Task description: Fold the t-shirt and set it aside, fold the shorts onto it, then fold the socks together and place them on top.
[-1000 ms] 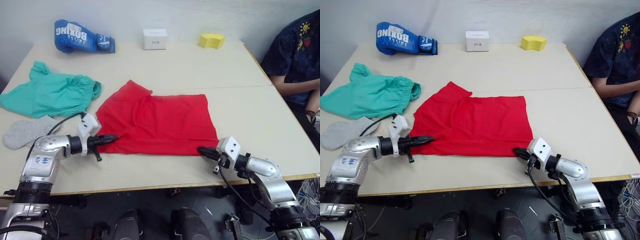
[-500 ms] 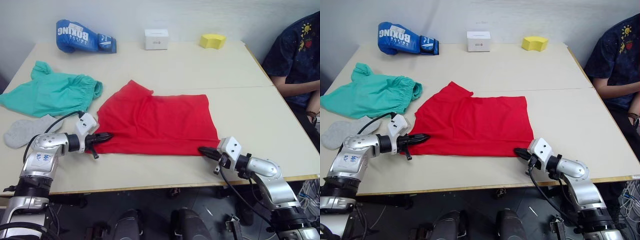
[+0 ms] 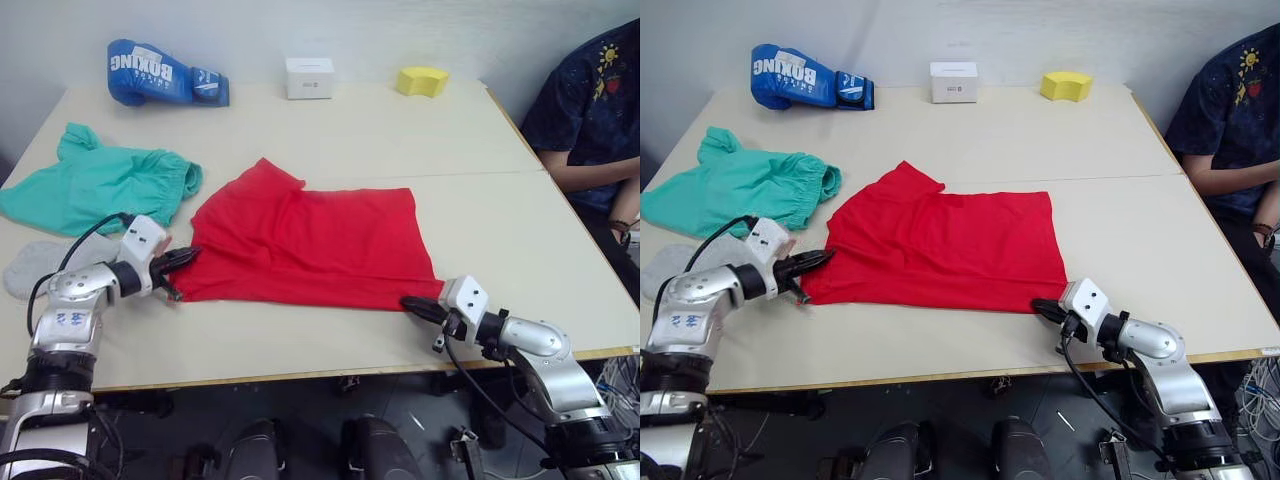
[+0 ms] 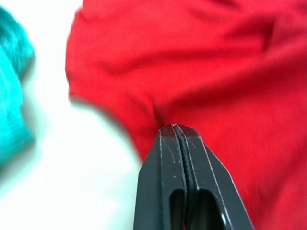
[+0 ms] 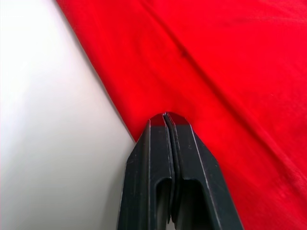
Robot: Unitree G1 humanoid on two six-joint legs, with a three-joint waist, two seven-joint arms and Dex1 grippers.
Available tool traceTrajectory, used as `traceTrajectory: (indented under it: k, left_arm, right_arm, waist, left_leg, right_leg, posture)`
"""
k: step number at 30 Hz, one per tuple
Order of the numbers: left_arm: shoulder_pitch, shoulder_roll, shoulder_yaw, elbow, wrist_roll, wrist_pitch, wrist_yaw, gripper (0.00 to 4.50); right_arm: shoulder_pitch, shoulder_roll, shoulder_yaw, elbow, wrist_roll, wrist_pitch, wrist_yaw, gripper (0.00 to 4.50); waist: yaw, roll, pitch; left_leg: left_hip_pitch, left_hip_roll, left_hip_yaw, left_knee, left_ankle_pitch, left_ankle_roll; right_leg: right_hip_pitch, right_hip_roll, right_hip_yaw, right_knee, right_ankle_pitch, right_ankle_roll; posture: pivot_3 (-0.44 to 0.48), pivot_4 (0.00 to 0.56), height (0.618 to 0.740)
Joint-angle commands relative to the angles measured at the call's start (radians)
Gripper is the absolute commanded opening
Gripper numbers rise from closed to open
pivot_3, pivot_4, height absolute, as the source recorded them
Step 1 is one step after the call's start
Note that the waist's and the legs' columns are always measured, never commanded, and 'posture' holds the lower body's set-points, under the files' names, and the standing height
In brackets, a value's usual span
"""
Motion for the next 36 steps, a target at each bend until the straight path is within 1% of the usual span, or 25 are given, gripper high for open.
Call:
traceTrajectory:
  k: [1,4,6,8,10,13,15,20,23,25,27,29,30,31,32,33,34,36]
  left_arm:
    - [0.054,0.041,0.078,-0.109,-0.072,0.011,-0.056,0.02]
    - [0.139,0.054,0.127,-0.279,-0.182,0.055,-0.144,0.02]
    - [0.181,0.052,0.128,-0.362,-0.2,0.071,-0.153,0.02]
    - [0.202,0.003,0.093,-0.396,-0.161,0.056,-0.09,0.02]
    - [0.208,-0.043,0.064,-0.387,-0.107,0.032,-0.019,0.02]
    - [0.205,-0.081,0.054,-0.34,-0.04,0.022,0.079,0.02]
    - [0.219,-0.087,0.049,-0.322,-0.01,0.028,0.118,0.02]
    - [0.317,-0.063,0.089,-0.326,-0.02,0.037,0.118,0.02]
    - [0.387,-0.042,0.13,-0.341,-0.043,0.025,0.087,0.02]
    - [0.421,-0.015,0.158,-0.32,-0.028,-0.007,0.085,0.02]
    - [0.435,0.003,0.194,-0.302,-0.038,-0.037,0.077,0.02]
    - [0.438,0.006,0.234,-0.319,-0.088,-0.042,0.056,0.02]
    - [0.441,0.009,0.258,-0.352,-0.144,-0.02,0.018,0.02]
    - [0.451,0.018,0.275,-0.391,-0.207,0.021,-0.032,0.19]
    - [0.466,0.036,0.279,-0.427,-0.239,0.038,-0.083,0.41]
    - [0.487,0.066,0.268,-0.461,-0.233,0.024,-0.132,0.59]
    - [0.501,0.089,0.255,-0.478,-0.207,-0.008,-0.16,0.93]
    - [0.496,0.114,0.23,-0.475,-0.147,-0.087,-0.171,1.59]
  right_arm:
    - [0.022,-0.036,-0.052,0.035,0.005,-0.002,0.004,0.0]
    - [0.021,-0.024,-0.093,-0.024,0.109,0.004,0.054,0.0]
    - [0.016,-0.013,-0.098,-0.07,0.153,0.028,0.068,0.0]
    - [-0.014,0.029,-0.062,-0.068,0.106,0.019,0.008,0.0]
    - [-0.042,0.077,-0.018,-0.03,0.036,-0.006,-0.054,0.0]
    - [-0.065,0.126,0.015,0.031,-0.031,-0.039,-0.111,0.0]
    - [-0.069,0.135,0.022,0.073,-0.063,-0.066,-0.132,0.0]
    - [-0.049,0.086,-0.056,0.173,-0.068,-0.14,-0.152,0.0]
    - [-0.043,0.042,-0.114,0.232,-0.041,-0.178,-0.14,0.0]
    - [-0.042,0.007,-0.143,0.252,-0.016,-0.179,-0.106,0.0]
    - [-0.05,-0.011,-0.177,0.243,0.03,-0.151,-0.083,0.0]
    - [-0.057,-0.014,-0.214,0.207,0.093,-0.12,-0.061,0.0]
    - [-0.047,-0.023,-0.223,0.166,0.137,-0.1,-0.018,0.0]
    - [-0.035,-0.036,-0.225,0.128,0.162,-0.085,0.019,0.0]
    - [-0.019,-0.055,-0.216,0.088,0.187,-0.056,0.065,0.17]
    - [-0.002,-0.086,-0.191,0.051,0.178,-0.062,0.119,0.35]
    - [0.009,-0.11,-0.169,0.028,0.161,-0.073,0.153,0.59]
    - [0.023,-0.145,-0.131,-0.007,0.119,-0.09,0.187,1.29]
  waist:
    - [0.0,0.0,0.0]
    - [0.003,0.0,0.0]
    - [0.002,0.001,0.001]
    - [0.001,0.001,0.001]
    - [-0.001,0.003,0.0]
    - [-0.002,0.003,0.0]
    - [-0.002,0.003,0.0]
    - [-0.003,0.003,0.0]
    - [-0.003,0.003,-0.001]
    - [-0.003,0.003,-0.001]
    - [-0.003,0.004,-0.001]
    - [-0.005,0.005,-0.001]
    - [-0.006,0.005,-0.001]
    - [-0.006,0.005,-0.001]
    - [-0.006,0.005,-0.001]
    - [-0.006,0.005,-0.001]
    - [-0.006,0.005,-0.001]
    - [-0.004,0.005,-0.001]
  left_leg:
    - [0.0,0.0,0.0,0.0,0.0,0.0]
    - [0.0,0.0,-0.001,0.0,0.0,0.0]
    - [-0.001,0.0,-0.001,-0.001,0.0,0.0]
    - [0.0,0.0,-0.001,-0.001,0.0,0.0]
    - [0.0,0.0,-0.001,-0.002,0.0,0.0]
    - [-0.001,0.0,0.0,-0.002,0.001,-0.001]
    - [-0.001,0.0,0.0,-0.003,0.001,-0.001]
    - [-0.001,0.0,0.001,-0.003,0.0,0.0]
    - [0.001,0.0,0.001,-0.003,-0.001,-0.001]
    - [0.002,0.0,0.001,-0.004,-0.005,-0.003]
    - [0.002,0.0,0.001,-0.004,-0.005,-0.003]
    - [0.002,0.0,0.001,-0.008,-0.004,-0.002]
    - [0.002,0.0,0.001,-0.01,-0.003,-0.002]
    - [0.002,0.0,0.001,-0.011,-0.002,-0.002]
    - [0.002,0.0,0.001,-0.013,0.001,0.0]
    - [0.002,0.0,0.001,-0.014,0.001,0.0]
    - [0.002,0.0,0.001,-0.015,0.001,0.0]
    - [0.002,0.0,0.001,-0.016,0.001,0.0]
  right_leg:
    - [0.0,0.0,0.0,0.0,0.0,0.0]
    - [0.0,-0.001,0.0,-0.001,0.0,0.0]
    - [0.0,-0.002,0.0,-0.001,0.0,0.0]
    - [0.0,-0.001,0.001,-0.001,0.0,0.0]
    - [0.0,-0.001,0.001,0.0,0.0,0.0]
    - [-0.002,0.0,0.001,0.0,0.0,0.0]
    - [-0.003,0.0,0.001,-0.001,0.0,0.0]
    - [-0.001,-0.001,0.001,-0.002,0.0,0.0]
    - [0.0,-0.001,0.001,-0.002,0.0,0.0]
    - [0.0,-0.002,0.001,-0.002,0.0,0.0]
    - [0.0,-0.002,0.001,-0.002,0.0,-0.001]
    - [-0.001,-0.002,0.001,-0.002,0.0,-0.002]
    - [-0.002,-0.002,0.001,-0.002,0.0,-0.002]
    - [-0.003,-0.001,0.001,-0.002,-0.001,-0.002]
    - [-0.003,-0.001,0.0,-0.002,-0.001,-0.003]
    - [-0.003,-0.001,0.0,-0.002,-0.001,-0.003]
    - [-0.003,-0.001,0.0,-0.002,-0.001,-0.004]
    - [-0.003,0.0,-0.001,-0.004,-0.002,-0.004]
  posture:
    - [0.0,0.15,0.74]
    - [0.0,0.15,0.74]
    - [0.0,0.15,0.74]
    - [0.0,0.15,0.74]
    - [0.0,0.15,0.74]
    - [0.0,0.15,0.74]
    - [0.0,0.15,0.74]
    - [0.0,0.15,0.74]
    - [0.0,0.15,0.74]
    - [0.0,0.15,0.74]
    - [0.0,0.15,0.74]
    - [0.0,0.15,0.74]
    - [0.0,0.15,0.74]
    - [0.0,0.15,0.74]
    - [0.0,0.15,0.74]
    - [0.0,0.15,0.74]
    - [0.0,0.15,0.74]
    - [0.0,0.15,0.74]
